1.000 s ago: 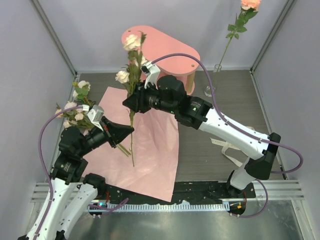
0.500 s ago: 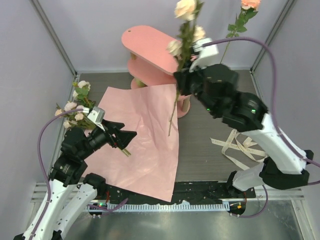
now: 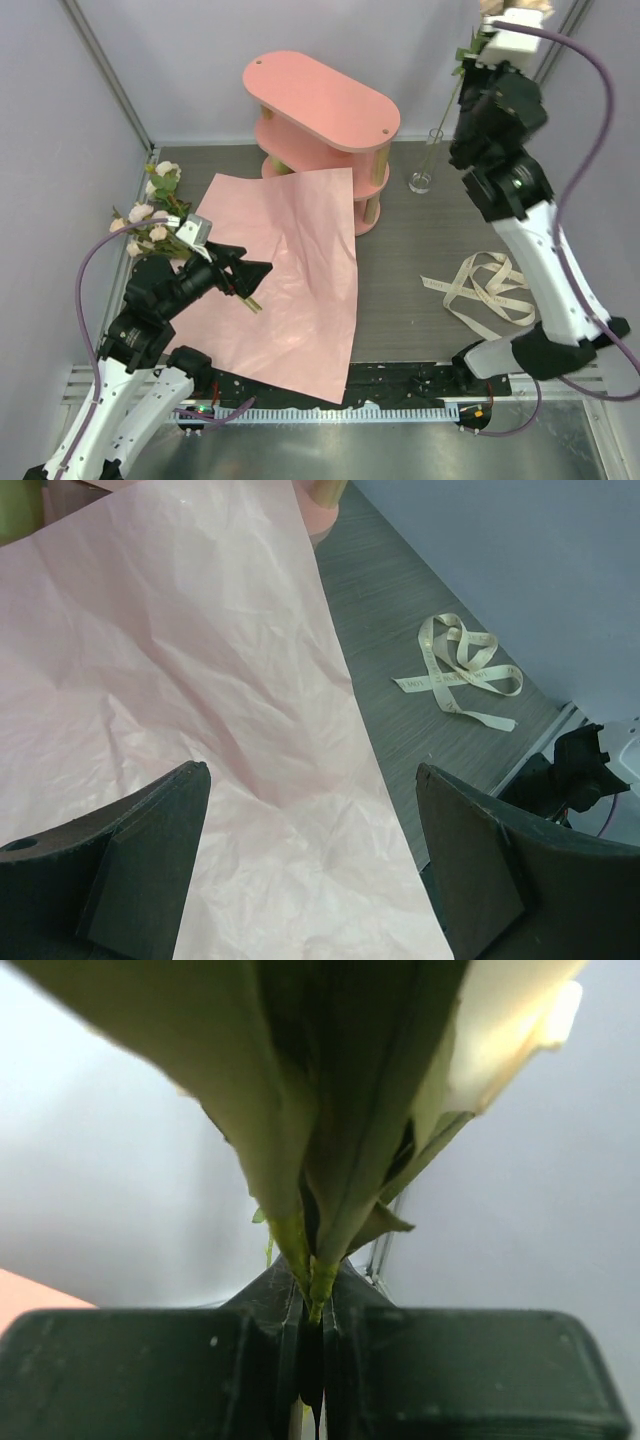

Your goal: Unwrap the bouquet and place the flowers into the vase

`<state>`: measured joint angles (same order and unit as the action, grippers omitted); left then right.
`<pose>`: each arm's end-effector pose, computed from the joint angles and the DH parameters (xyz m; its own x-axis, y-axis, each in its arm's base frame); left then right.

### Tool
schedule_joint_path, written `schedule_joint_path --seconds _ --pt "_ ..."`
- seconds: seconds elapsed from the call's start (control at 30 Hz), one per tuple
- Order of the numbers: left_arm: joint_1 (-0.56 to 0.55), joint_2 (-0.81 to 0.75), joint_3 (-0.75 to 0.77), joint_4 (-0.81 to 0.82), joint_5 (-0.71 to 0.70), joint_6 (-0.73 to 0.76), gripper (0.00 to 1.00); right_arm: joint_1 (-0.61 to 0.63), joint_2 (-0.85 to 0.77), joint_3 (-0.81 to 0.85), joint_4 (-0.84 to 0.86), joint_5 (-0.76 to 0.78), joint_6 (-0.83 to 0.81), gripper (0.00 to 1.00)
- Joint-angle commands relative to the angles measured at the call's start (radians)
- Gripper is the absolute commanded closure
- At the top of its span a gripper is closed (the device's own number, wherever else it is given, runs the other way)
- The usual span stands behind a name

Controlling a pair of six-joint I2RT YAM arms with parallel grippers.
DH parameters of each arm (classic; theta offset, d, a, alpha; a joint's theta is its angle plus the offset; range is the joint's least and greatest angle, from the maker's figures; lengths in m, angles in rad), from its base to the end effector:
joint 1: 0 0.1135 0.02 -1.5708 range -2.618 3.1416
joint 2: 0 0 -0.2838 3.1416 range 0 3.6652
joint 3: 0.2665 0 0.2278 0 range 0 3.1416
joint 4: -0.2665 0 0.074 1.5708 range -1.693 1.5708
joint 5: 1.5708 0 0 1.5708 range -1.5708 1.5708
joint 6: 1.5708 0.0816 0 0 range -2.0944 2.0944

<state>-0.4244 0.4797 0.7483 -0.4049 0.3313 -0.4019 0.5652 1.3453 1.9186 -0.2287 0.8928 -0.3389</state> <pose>0.0929 -0.0711 0.3401 -0.3811 -0.2337 -0.8945 0.5802 0.6928 -0.4282 0.2253 0.0676 0.6020 0.1749 -0.1360 -0.9751 0.3619 0.9300 -0.0648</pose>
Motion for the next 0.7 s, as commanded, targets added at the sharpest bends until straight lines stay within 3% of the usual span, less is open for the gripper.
schedule_joint_path --seconds 0.0,0.27,0.67 --pt "-0.004 0.008 0.016 0.003 -0.014 0.018 0.12 -0.085 0.156 -0.004 0.222 -0.112 -0.106 0.99" --pt "-0.004 0.016 0.016 -0.003 -0.023 0.023 0.12 -0.166 0.299 0.016 0.489 -0.255 -0.175 0.99" --pt "-0.004 0.03 0.016 -0.003 -0.023 0.032 0.11 -0.228 0.448 0.092 0.562 -0.321 -0.155 0.99"
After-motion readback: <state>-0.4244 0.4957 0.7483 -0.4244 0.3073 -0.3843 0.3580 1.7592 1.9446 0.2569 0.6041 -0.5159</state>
